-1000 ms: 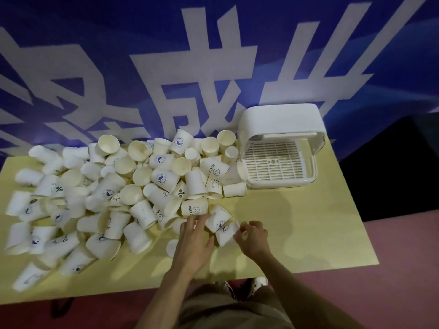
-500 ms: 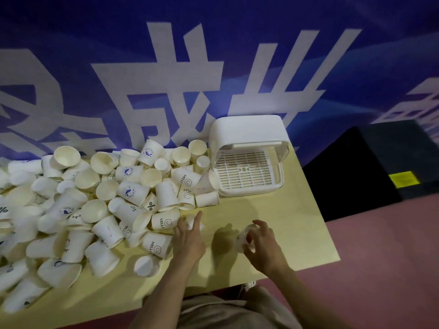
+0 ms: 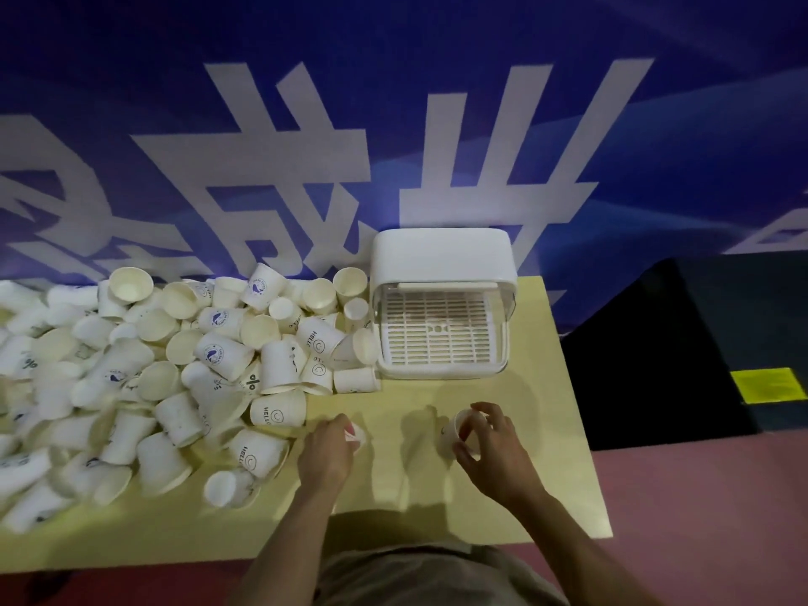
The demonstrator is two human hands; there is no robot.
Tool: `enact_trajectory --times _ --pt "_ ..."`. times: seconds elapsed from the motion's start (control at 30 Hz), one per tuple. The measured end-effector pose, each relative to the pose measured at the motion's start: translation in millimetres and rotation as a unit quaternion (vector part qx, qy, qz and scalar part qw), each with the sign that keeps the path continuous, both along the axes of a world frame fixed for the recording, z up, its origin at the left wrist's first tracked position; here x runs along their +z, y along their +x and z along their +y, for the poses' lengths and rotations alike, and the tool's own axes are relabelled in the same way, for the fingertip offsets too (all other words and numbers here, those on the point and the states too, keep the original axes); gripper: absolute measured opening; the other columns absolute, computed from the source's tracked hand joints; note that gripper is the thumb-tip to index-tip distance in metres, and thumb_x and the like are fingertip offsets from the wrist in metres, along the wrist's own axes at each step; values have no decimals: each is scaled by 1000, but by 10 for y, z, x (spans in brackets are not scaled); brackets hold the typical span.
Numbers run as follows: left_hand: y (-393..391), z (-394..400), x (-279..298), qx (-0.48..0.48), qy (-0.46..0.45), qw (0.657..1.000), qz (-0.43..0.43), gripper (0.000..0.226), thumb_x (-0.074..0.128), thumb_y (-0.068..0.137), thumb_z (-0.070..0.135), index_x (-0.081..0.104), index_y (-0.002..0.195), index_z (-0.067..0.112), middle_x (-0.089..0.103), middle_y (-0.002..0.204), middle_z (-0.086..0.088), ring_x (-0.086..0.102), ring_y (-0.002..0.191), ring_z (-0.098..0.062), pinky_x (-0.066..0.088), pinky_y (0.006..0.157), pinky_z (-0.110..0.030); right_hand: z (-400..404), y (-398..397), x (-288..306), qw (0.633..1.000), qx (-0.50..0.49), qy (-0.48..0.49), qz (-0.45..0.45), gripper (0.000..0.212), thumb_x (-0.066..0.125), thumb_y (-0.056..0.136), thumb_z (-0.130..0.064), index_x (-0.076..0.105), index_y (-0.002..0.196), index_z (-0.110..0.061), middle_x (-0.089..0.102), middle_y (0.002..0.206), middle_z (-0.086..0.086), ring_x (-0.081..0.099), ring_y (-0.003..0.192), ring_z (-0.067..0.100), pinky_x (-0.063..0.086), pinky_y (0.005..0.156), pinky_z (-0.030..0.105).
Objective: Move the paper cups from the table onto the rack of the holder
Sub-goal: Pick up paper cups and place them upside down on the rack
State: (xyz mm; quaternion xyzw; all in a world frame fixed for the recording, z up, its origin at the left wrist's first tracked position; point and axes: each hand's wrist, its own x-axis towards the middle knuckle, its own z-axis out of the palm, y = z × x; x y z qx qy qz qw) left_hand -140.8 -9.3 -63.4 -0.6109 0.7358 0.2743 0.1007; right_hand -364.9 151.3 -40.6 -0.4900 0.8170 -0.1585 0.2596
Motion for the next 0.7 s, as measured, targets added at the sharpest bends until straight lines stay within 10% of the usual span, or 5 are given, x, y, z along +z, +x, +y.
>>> enact_trajectory --times 0.3,0.7 --pt "-436 278 334 21 -77 985 154 23 79 83 40 60 76 29 55 116 14 60 99 -8 53 74 -29 -172 -584 90 992 53 -77 -80 82 77 84 -46 31 150 -32 38 147 -8 50 123 9 54 85 21" --pt "-1295 -202 475 -3 -158 971 182 14 79 86 32 69 85 23 48 141 9 55 118 -13 54 80 -28 -404 -1163 165 977 82 -154 -122 67 76 85 -35 41 142 -36 37 138 -7 51 121 13 49 101 27"
